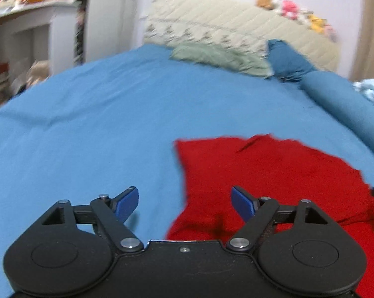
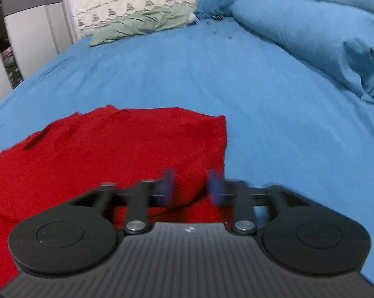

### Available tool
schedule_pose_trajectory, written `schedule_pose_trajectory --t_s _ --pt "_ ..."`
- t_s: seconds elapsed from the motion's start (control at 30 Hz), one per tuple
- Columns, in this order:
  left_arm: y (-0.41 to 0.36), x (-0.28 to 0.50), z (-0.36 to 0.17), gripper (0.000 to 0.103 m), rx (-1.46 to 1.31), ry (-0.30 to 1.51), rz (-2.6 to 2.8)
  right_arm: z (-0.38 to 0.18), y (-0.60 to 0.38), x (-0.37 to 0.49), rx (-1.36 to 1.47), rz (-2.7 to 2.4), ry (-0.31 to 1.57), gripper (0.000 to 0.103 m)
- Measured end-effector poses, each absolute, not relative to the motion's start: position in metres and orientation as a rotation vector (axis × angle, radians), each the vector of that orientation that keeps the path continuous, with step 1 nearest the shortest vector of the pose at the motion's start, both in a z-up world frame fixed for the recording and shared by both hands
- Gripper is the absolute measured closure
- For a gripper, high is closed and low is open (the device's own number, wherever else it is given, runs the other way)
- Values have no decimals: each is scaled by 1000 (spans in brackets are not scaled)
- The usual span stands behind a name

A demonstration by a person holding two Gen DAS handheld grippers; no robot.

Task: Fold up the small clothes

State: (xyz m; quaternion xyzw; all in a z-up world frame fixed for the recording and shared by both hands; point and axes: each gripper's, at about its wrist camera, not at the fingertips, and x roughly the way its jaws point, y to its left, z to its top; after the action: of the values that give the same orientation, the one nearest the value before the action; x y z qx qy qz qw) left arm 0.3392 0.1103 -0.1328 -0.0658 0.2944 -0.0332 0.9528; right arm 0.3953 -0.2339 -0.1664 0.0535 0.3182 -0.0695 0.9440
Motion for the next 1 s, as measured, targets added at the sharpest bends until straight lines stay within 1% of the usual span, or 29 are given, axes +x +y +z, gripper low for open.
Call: schedule_pose_trajectory --t_s 0.07,0.17,0.3,0.33,0.43,0.53,0.63,0.77,0.83,0.93,1.0 --pt "95 345 -129 14 -119 597 -129 -162 -223 386 55 -105 584 18" --pt "73 355 -140 14 -123 642 -206 -165 -209 393 41 -25 588 18" --pt "56 364 -168 14 -68 726 -206 -186 -213 414 62 -43 670 18" --pt "53 362 -173 14 -53 721 -206 -192 -217 417 81 -55 688 18" --pt "52 360 -173 14 -43 713 -205 -196 -222 417 122 -53 672 18" --pt "52 359 -172 14 -57 717 -206 -182 -221 419 151 -27 651 17" --pt "52 361 -171 14 -69 725 -207 -169 -219 442 163 -12 621 16" --pt "58 365 -171 14 -64 731 -216 -186 -227 494 134 -54 756 15" --pt "58 366 -170 14 -63 734 -217 -187 -230 500 91 -86 727 14" --pt "57 367 -170 14 -57 736 -212 -184 -237 509 95 -143 734 14" --pt "54 365 -166 14 -52 738 -202 -175 -239 498 106 -151 721 14"
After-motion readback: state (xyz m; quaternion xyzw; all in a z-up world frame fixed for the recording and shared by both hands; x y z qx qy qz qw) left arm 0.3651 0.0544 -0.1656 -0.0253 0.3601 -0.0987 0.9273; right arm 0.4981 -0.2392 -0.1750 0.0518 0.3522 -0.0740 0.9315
